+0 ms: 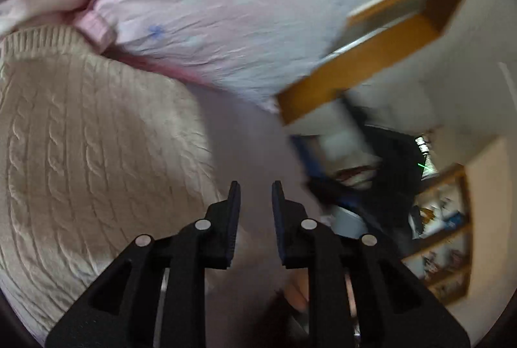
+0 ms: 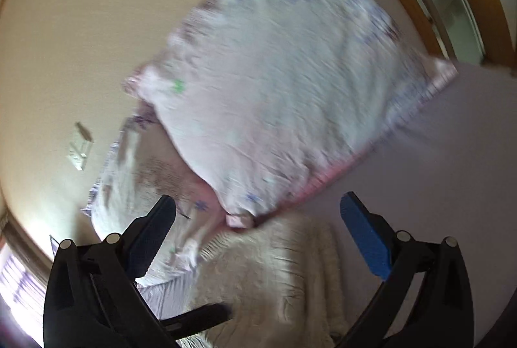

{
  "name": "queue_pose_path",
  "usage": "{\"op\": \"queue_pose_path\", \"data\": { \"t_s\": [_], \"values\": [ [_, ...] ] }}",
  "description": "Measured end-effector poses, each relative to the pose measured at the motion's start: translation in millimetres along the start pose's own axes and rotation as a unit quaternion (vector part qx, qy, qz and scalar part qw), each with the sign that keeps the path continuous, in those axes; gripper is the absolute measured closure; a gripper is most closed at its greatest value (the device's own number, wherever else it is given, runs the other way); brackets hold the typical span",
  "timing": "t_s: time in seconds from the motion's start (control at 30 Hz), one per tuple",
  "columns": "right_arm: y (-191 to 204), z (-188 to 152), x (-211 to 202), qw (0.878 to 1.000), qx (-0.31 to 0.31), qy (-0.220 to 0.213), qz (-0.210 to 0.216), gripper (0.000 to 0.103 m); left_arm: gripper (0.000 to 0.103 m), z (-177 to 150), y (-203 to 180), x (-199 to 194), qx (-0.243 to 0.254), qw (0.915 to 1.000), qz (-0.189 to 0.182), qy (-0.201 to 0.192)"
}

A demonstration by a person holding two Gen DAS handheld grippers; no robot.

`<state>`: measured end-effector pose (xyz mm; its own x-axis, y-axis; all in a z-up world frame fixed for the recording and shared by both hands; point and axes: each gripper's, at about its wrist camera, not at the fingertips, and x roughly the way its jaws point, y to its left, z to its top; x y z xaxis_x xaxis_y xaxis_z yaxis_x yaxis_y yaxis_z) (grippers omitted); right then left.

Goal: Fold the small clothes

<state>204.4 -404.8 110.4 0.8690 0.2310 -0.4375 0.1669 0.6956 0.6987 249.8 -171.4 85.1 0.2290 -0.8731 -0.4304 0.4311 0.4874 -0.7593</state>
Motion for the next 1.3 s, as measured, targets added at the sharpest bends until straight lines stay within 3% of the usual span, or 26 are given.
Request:
{"op": "queue_pose_path", "data": {
  "t_s": [0.03, 0.1, 0.13, 0.2, 0.23, 0.27, 0.3, 0.4, 0.43, 0.47, 0.5, 0.57, 0.63, 0.67, 0.8, 0.83, 0.87, 0.97, 1.03, 1.07, 1.1, 1.13, 1.17, 1.23, 1.3],
  "values": [
    [-1.7, -0.5, 6.0, 1.000, 0.001, 0.020, -0.004, 0.001, 0.078, -2.5, -2.7, -15.0, 0.014, 0.9998, 0.005, -0.016],
    [-2.9, -4.0, 19.6, 0.998, 0.000, 0.064, -0.012, 0.001, 0.052, -7.7, -0.4, -46.5, 0.035, 0.9969, 0.048, -0.053],
    [-1.9, -7.1, 29.2, 0.996, -0.007, 0.090, -0.018, 0.001, 0.050, -11.1, 7.6, -68.6, 0.037, 0.9915, 0.097, -0.079],
    [-0.9, -14.5, 44.0, 0.991, -0.026, 0.123, -0.052, 0.002, 0.046, -14.3, 23.9, -85.2, 0.026, 0.9830, 0.157, -0.091],
    [0.4, -19.3, 52.5, 0.987, -0.037, 0.140, -0.072, 0.011, 0.046, -17.1, 38.3, -92.1, 0.009, 0.9789, 0.184, -0.089],
    [0.1, -22.6, 56.5, 0.984, -0.042, 0.151, -0.078, 0.028, 0.045, -17.3, 48.3, -94.4, -0.005, 0.9779, 0.190, -0.086],
    [0.4, -25.7, 59.9, 0.982, -0.047, 0.162, -0.080, 0.035, 0.045, -22.4, 60.6, -102.6, -0.023, 0.9781, 0.190, -0.081],
    [4.3, -32.5, 64.8, 0.978, -0.073, 0.172, -0.088, 0.047, 0.045, -37.8, 76.8, -106.0, -0.053, 0.9823, 0.164, -0.073],
    [7.3, -37.6, 70.7, 0.974, -0.091, 0.184, -0.094, 0.047, 0.045, -44.6, 74.2, -106.9, -0.042, 0.9836, 0.158, -0.077],
    [11.7, -46.4, 81.2, 0.967, -0.117, 0.201, -0.102, 0.068, 0.045, -49.6, 67.3, -106.4, -0.029, 0.9841, 0.155, -0.081],
    [14.0, -50.2, 85.9, 0.966, -0.127, 0.201, -0.103, 0.082, 0.045, -54.3, 60.6, -108.5, -0.005, 0.9836, 0.156, -0.091],
    [19.5, -50.1, 86.3, 0.969, -0.143, 0.165, -0.118, 0.085, 0.043, -60.4, 35.8, -108.4, 0.059, 0.9780, 0.170, -0.106],
    [7.6, -42.7, 85.1, 0.974, -0.115, 0.147, -0.129, 0.086, 0.039, -64.2, 13.4, -94.1, 0.127, 0.9692, 0.190, -0.092],
    [0.8, -39.4, 84.9, 0.974, -0.105, 0.142, -0.140, 0.093, 0.038, -62.9, 6.9, -86.2, 0.142, 0.9668, 0.196, -0.083],
    [-5.5, -35.4, 88.3, 0.975, -0.103, 0.142, -0.135, 0.093, 0.038, -77.2, 2.3, -57.8, 0.173, 0.9536, 0.246, -0.011],
    [-0.8, -31.9, 83.0, 0.978, -0.104, 0.135, -0.120, 0.092, 0.038, -81.8, 2.2, -51.8, 0.181, 0.9472, 0.265, 0.000],
    [4.0, -28.5, 73.5, 0.981, -0.103, 0.127, -0.103, 0.091, 0.038, -86.5, 1.9, -55.0, 0.183, 0.9462, 0.267, 0.001],
    [21.9, -30.2, 24.5, 0.988, -0.103, 0.115, -0.018, 0.084, 0.038, -95.1, 5.0, -80.4, 0.161, 0.9571, 0.240, -0.011],
    [46.9, -47.4, -5.8, 0.979, -0.151, 0.129, 0.047, 0.082, 0.038, -97.9, 6.8, -102.8, 0.154, 0.9603, 0.230, -0.037],
    [59.3, -60.9, -15.3, 0.971, -0.175, 0.151, 0.064, 0.073, 0.038, -95.2, 7.3, -110.4, 0.151, 0.9616, 0.224, -0.051],
    [64.4, -72.0, -15.8, 0.965, -0.190, 0.167, 0.066, 0.068, 0.038, -93.9, 7.9, -115.0, 0.145, 0.9629, 0.219, -0.060],
    [64.8, -82.6, -10.9, 0.960, -0.200, 0.190, 0.051, 0.057, 0.038, -89.7, 12.2, -120.2, 0.128, 0.9665, 0.211, -0.071],
    [60.9, -93.1, -1.5, 0.954, -0.206, 0.216, 0.017, 0.051, 0.038, -85.4, 16.9, -121.9, 0.110, 0.9701, 0.204, -0.073],
    [30.6, -109.4, 21.5, 0.941, -0.199, 0.262, -0.084, 0.056, 0.037, -76.8, 29.5, -119.4, 0.073, 0.9747, 0.197, -0.075],
    [14.6, -103.3, 14.5, 0.953, -0.148, 0.258, -0.053, 0.063, 0.035, -70.5, 44.2, -115.3, 0.038, 0.9771, 0.197, -0.072]
  ]
}}
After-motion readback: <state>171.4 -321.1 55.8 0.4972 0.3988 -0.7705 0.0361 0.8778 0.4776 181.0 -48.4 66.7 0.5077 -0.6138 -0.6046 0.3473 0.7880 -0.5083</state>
